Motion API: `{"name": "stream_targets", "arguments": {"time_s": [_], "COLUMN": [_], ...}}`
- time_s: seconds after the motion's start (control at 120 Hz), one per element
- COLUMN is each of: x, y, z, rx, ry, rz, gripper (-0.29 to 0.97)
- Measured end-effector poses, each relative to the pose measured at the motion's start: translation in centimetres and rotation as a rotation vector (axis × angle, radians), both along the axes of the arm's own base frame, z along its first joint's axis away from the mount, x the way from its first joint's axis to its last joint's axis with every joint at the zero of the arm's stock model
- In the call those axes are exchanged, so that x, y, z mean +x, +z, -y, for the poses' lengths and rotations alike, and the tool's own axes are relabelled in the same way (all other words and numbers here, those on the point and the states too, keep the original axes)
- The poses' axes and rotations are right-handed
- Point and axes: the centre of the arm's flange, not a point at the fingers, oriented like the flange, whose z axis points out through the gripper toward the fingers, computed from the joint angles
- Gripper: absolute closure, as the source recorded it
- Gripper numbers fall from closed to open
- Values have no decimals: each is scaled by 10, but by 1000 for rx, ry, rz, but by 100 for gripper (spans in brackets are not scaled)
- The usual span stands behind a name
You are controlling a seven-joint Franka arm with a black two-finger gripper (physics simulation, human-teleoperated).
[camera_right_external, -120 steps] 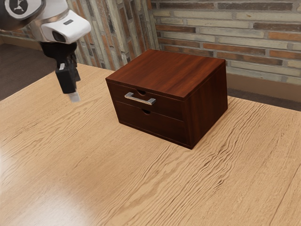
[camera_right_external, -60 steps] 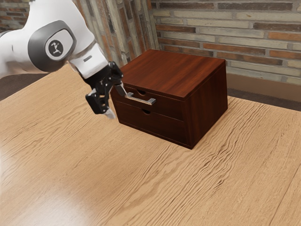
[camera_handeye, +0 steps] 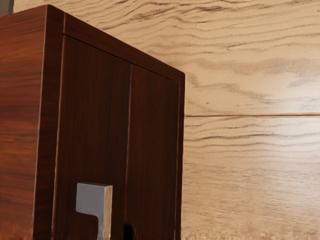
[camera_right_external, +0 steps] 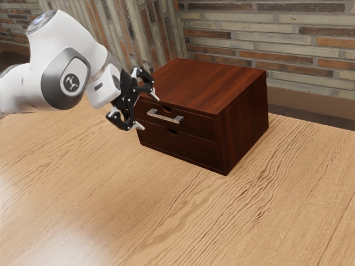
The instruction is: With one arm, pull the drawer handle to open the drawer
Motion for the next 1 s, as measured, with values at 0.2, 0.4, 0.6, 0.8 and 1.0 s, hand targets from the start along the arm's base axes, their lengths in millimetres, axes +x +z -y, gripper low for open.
{"name": "stream_targets", "arguments": {"time_s": [0.2, 0.4, 0.6, 0.8, 1.0], "x": [24, 48, 60, 61, 65], "y": [-18, -40, -59, -66, -80], "z": [-11, -19, -18, -30, -34], "rx": [48, 53, 55, 64, 75], "ry": [-51, -80, -115, -124, -140], "rz": [46, 57, 49, 46, 29], "gripper": [26, 34, 38, 44, 45]}}
